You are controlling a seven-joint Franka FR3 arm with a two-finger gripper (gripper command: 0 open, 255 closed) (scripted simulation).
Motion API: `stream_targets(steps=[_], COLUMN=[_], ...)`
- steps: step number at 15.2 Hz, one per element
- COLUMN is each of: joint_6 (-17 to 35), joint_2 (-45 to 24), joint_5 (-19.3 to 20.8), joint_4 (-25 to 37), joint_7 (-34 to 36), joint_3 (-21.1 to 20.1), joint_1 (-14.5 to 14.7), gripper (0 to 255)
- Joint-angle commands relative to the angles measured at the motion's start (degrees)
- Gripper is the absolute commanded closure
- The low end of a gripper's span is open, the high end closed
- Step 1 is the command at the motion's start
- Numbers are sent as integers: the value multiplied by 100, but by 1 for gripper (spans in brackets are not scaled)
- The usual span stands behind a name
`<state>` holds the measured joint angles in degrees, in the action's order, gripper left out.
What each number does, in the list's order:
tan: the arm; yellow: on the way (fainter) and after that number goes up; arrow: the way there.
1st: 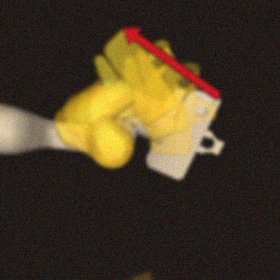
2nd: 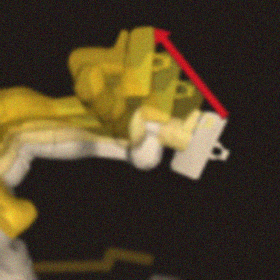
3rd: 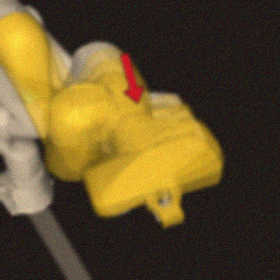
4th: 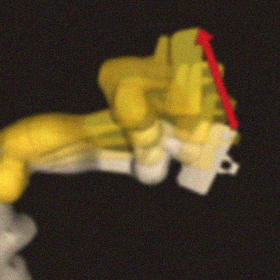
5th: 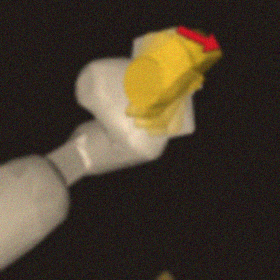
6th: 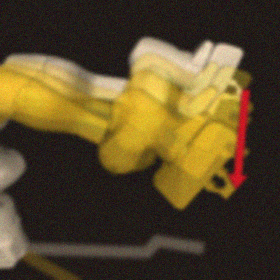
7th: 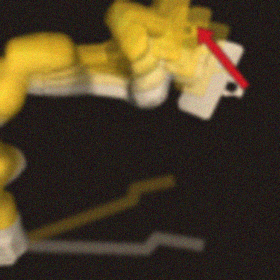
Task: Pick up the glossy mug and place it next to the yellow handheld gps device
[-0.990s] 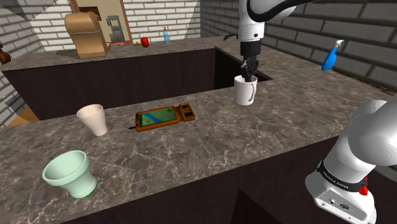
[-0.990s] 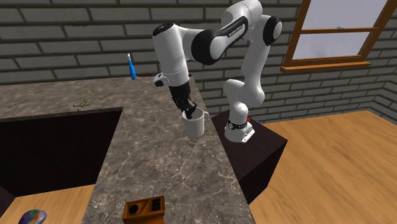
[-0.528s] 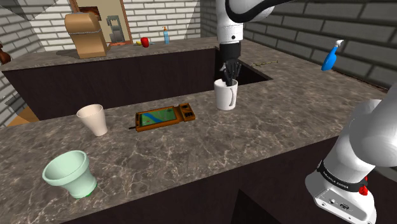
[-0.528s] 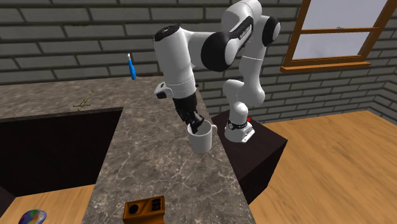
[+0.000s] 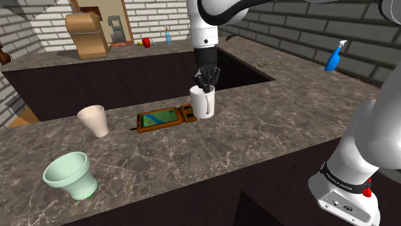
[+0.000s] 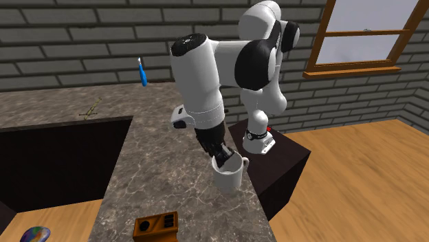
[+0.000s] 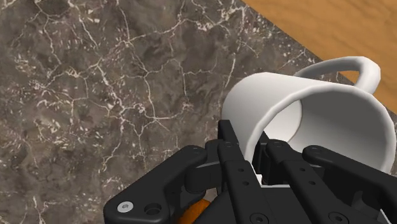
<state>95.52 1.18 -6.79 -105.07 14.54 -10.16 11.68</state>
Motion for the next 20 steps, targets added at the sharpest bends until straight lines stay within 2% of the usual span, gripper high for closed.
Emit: stream_targets(steps=[1, 6, 10, 13, 16, 20], joint_6=[-50, -235, -522, -876, -1429, -1003], joint_2=[-341, -1256, -2119, -2899, -3849, -3678], joint_5=[29, 181, 371, 545, 736, 700], joint_4=[416, 1562, 2739, 3892, 5417, 4816], joint_7=[255, 853, 1307, 1621, 1876, 1836], joint_3=[-119, -356, -484, -535, -537, -532], joint_1=[113, 443, 777, 1096, 1480, 1414], gripper=[255, 255, 255, 255, 255, 255])
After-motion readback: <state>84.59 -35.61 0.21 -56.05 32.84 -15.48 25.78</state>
